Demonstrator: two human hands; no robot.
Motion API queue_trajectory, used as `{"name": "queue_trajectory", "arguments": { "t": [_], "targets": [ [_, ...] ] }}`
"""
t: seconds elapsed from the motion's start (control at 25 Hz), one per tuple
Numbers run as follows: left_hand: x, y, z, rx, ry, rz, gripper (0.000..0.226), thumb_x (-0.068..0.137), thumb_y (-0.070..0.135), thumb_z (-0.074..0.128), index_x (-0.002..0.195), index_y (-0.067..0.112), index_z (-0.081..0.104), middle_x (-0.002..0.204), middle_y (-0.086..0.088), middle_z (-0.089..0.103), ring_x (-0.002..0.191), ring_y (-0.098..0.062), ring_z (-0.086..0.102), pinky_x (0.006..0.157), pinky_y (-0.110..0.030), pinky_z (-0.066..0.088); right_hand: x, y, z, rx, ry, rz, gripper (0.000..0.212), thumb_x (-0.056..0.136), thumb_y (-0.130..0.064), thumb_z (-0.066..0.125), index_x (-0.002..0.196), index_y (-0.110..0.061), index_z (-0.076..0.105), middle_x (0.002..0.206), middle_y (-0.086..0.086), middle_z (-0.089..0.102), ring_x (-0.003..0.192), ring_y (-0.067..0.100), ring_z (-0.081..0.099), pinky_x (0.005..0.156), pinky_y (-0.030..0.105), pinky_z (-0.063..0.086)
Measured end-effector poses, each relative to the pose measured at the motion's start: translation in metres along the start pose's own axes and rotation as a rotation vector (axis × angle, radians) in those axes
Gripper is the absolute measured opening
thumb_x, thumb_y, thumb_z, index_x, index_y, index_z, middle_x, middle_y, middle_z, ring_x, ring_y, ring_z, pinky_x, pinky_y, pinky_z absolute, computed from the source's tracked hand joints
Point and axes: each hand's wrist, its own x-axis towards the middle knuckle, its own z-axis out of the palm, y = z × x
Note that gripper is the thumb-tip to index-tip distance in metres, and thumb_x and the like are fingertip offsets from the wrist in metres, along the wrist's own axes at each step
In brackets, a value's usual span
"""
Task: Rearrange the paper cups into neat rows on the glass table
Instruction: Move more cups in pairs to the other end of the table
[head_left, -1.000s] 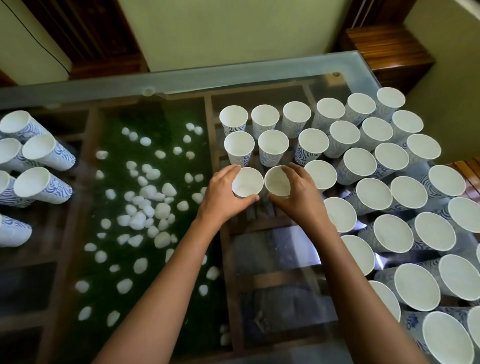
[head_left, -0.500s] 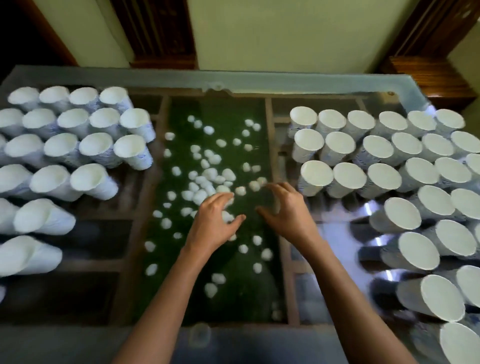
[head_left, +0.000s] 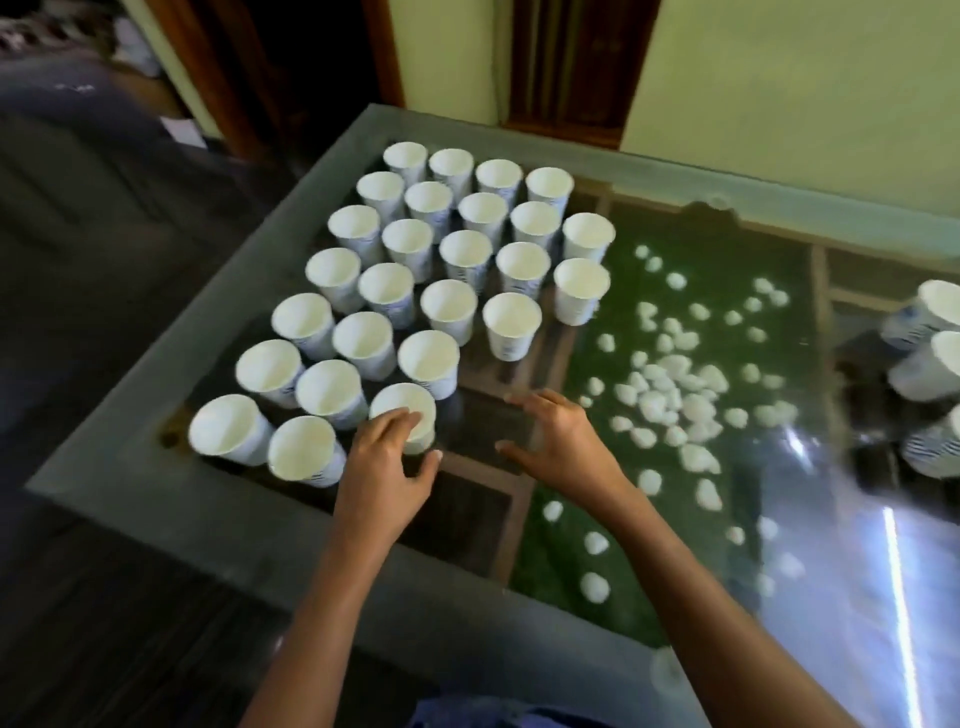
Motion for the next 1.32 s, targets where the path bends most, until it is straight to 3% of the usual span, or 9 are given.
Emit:
{"name": "queue_trajectory", "arguments": {
  "t": [0.24,0.36,0.56,0.96,1.12,1.32],
  "targets": [
    [0.000,-0.066,-0.039,0.068,0.051,-0.088,0.052,0.071,0.022,0.077,0.118,0.007,0.059,0.125,-0.012,0.056,0.117,-0.029,0.050,0.095,-0.039,0.043,0.035,-0.059,0.059,0.031,-0.047,-0.012,0.069,0.069,-0.028,0.078,0.129,-0.010,0.049,0.128,0.011,0.052,0.116,0.023,0.051,0.097,0.028,0.039],
    [-0.006,-0.088,-0.046,0.085,0.100,-0.132,0.058,0.066,0.026,0.080,0.116,0.006,0.059,0.122,-0.014,0.056,0.114,-0.031,0.051,0.090,-0.040,0.047,0.042,-0.069,0.075,0.033,-0.027,0.011,0.074,0.066,-0.026,0.081,0.130,-0.008,0.047,0.131,0.013,0.050,0.119,0.026,0.048,0.100,0.030,0.038],
    [-0.009,-0.107,-0.044,0.041,0.078,-0.215,0.067,0.066,0.031,0.080,0.122,0.006,0.054,0.126,-0.016,0.052,0.122,-0.032,0.044,0.096,-0.041,0.042,0.051,-0.072,0.091,-0.018,-0.005,0.034,0.083,0.064,-0.032,0.083,0.132,-0.007,0.044,0.135,0.012,0.046,0.121,0.027,0.048,0.101,0.037,0.042],
    [0.000,-0.109,-0.039,-0.057,0.074,-0.247,0.070,0.062,0.031,0.082,0.122,0.006,0.054,0.122,-0.013,0.055,0.114,-0.027,0.050,0.092,-0.037,0.045,0.049,-0.066,0.101,0.003,0.060,0.036,0.080,0.061,-0.030,0.085,0.127,-0.003,0.050,0.129,0.014,0.051,0.116,0.026,0.051,0.099,0.031,0.040],
    [-0.003,-0.097,-0.036,-0.059,0.090,-0.200,0.069,0.058,0.030,0.084,0.117,0.007,0.056,0.116,-0.011,0.058,0.107,-0.026,0.054,0.085,-0.028,0.043,0.043,-0.062,0.093,0.033,0.098,0.044,0.078,0.059,-0.030,0.086,0.125,-0.005,0.053,0.122,0.013,0.054,0.109,0.025,0.054,0.093,0.032,0.044],
    [-0.007,-0.063,-0.022,-0.075,0.047,-0.125,0.073,0.059,0.030,0.084,0.122,0.006,0.055,0.122,-0.012,0.056,0.112,-0.027,0.052,0.090,-0.034,0.044,0.023,-0.044,0.070,0.049,0.164,0.049,0.077,0.057,-0.033,0.086,0.120,-0.002,0.055,0.119,0.015,0.056,0.106,0.027,0.057,0.089,0.026,0.041]
  ]
}}
